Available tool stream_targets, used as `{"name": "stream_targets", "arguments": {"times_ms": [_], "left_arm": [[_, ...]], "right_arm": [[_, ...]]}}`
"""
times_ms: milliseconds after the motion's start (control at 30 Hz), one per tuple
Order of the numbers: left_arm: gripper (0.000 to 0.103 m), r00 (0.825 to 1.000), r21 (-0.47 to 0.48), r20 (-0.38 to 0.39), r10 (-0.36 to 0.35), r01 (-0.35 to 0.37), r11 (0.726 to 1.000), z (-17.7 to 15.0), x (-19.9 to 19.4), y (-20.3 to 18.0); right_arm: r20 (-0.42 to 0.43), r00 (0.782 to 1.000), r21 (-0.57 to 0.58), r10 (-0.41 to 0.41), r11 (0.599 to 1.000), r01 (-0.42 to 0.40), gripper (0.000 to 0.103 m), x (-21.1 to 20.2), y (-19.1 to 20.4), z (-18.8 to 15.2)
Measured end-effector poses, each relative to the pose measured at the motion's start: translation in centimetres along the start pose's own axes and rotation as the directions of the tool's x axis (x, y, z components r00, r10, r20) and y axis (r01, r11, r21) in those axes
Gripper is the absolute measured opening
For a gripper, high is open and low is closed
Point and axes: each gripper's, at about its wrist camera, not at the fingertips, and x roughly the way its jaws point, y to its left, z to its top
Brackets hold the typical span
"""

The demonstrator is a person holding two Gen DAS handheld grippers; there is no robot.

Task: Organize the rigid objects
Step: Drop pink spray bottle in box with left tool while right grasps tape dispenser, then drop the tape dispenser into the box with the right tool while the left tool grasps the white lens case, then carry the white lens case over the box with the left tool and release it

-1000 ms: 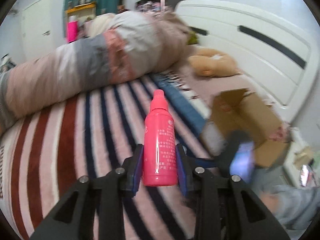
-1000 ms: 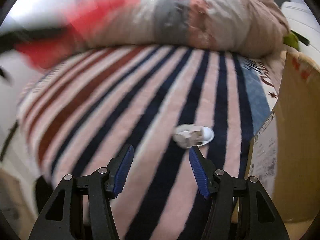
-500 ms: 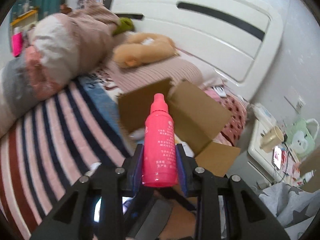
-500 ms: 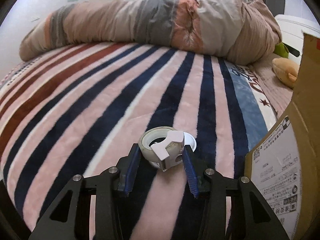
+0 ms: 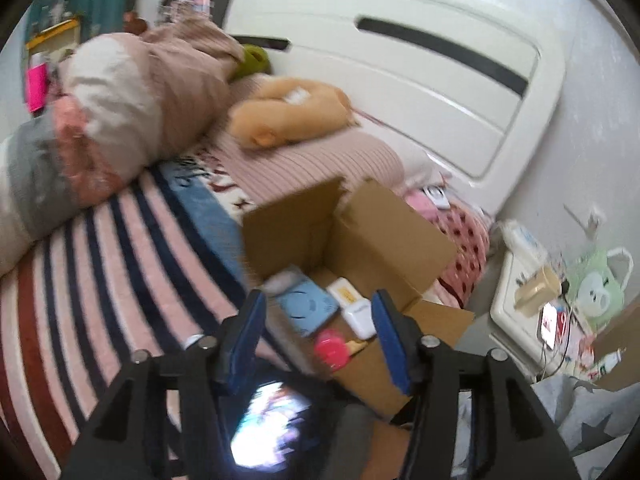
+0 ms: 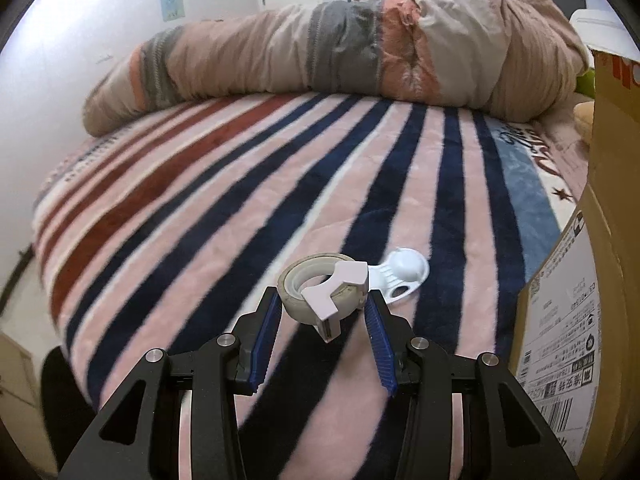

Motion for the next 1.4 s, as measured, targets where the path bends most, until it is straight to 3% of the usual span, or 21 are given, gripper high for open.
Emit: {"name": "stream_targets", "arguments": {"times_ms": [233,433,567,667,767,967,1033,1167,1400], "left_arm": [[0.060,0.984,-0.133,0.062,0.168,-0.159,0.978,-3.7,-5.1,6.7],[0.064,0.965,-0.216,0.073,0.251,-0.231,0.949,-7.3,-7.3,10.9],[0.064,0.961,-0.233,0.051,0.272,-0.254,0.939,-8.8,-6.6,12.1],[0.065,0.962,-0.233,0.030,0.273,-0.259,0.937,-9.3,-5.4,12.6],[0.065,0.965,-0.233,0.015,0.260,-0.250,0.940,-9.6,-4.2,12.8],[0.065,0.969,-0.231,-0.012,0.247,-0.243,0.942,-10.0,-2.1,12.4],[0.065,0.970,-0.226,-0.019,0.242,-0.240,0.944,-10.0,-1.5,12.3],[0.071,0.967,-0.205,-0.031,0.252,-0.253,0.946,-10.2,0.2,12.2],[0.068,0.968,-0.166,-0.095,0.234,-0.247,0.955,-11.3,7.4,12.8]], "right_arm": [[0.028,0.994,-0.032,0.102,0.994,-0.101,0.039,-4.0,1.5,-0.9],[0.076,0.983,-0.067,0.164,0.985,-0.159,0.039,-9.2,2.9,-0.3],[0.171,0.966,-0.059,0.196,0.980,-0.189,0.039,-14.7,2.4,1.4],[0.248,0.961,-0.030,0.124,0.992,-0.121,0.039,-18.9,0.5,2.8],[0.277,0.961,0.028,-0.024,0.999,0.016,0.039,-21.5,-2.5,3.4],[0.149,0.960,0.164,-0.238,0.963,0.213,0.042,-20.8,-9.3,3.3],[0.074,0.954,0.194,-0.291,0.942,0.273,0.057,-19.4,-11.2,3.1],[0.044,0.962,0.244,-0.269,0.937,0.251,0.059,-18.7,-13.4,2.0],[0.079,0.974,0.245,-0.211,0.951,0.186,0.059,-19.3,-13.8,1.3]]}}
